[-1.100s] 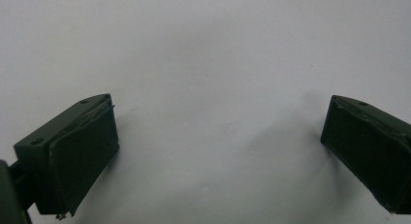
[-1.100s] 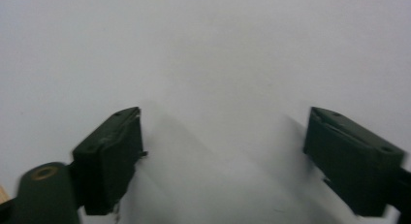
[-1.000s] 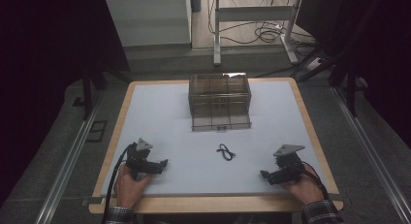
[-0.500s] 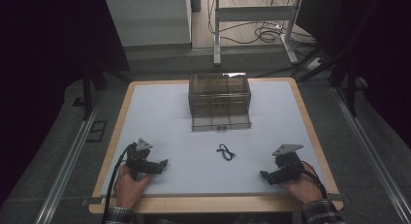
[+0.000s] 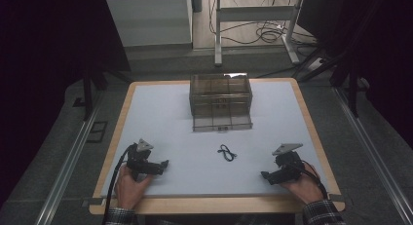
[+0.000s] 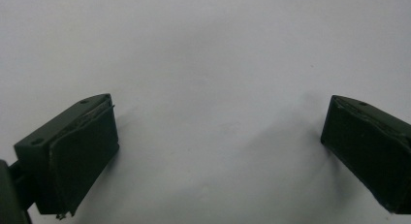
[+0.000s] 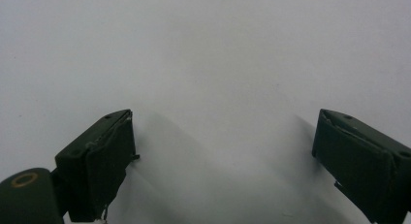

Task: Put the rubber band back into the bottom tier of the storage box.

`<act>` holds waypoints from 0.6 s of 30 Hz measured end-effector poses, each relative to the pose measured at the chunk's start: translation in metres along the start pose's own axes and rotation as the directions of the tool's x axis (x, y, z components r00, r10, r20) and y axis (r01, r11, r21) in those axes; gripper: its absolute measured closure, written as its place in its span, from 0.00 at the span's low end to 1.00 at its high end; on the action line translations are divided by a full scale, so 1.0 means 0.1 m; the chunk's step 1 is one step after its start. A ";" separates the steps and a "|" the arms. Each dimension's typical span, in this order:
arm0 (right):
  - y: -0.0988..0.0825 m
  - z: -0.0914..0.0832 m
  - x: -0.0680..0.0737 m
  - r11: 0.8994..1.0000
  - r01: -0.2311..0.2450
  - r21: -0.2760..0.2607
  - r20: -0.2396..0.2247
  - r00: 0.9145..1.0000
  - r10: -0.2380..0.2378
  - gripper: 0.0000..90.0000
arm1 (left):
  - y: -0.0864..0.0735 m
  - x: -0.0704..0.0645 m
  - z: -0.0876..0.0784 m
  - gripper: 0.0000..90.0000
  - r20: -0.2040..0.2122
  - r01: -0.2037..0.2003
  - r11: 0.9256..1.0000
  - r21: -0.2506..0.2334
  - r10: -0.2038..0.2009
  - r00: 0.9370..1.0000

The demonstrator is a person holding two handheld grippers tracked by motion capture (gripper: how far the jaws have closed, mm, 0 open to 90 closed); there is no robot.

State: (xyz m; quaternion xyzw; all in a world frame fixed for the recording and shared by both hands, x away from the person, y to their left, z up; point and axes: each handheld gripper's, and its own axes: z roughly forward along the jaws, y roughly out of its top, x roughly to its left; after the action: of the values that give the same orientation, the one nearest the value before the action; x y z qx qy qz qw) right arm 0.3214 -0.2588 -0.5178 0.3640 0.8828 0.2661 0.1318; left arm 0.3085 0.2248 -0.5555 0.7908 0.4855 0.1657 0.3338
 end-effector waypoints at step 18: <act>0.11 -0.05 0.02 0.999 -0.012 0.038 -0.053 0.999 0.014 0.19 | 0.00 0.00 0.00 0.00 0.000 -0.003 1.000 -0.001 0.003 1.000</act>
State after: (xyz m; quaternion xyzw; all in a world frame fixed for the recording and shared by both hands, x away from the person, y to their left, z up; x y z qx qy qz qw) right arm 0.3242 -0.2527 -0.5077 0.3650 0.8884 0.2598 0.0998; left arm 0.3086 0.2249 -0.5555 0.7913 0.4843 0.1665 0.3341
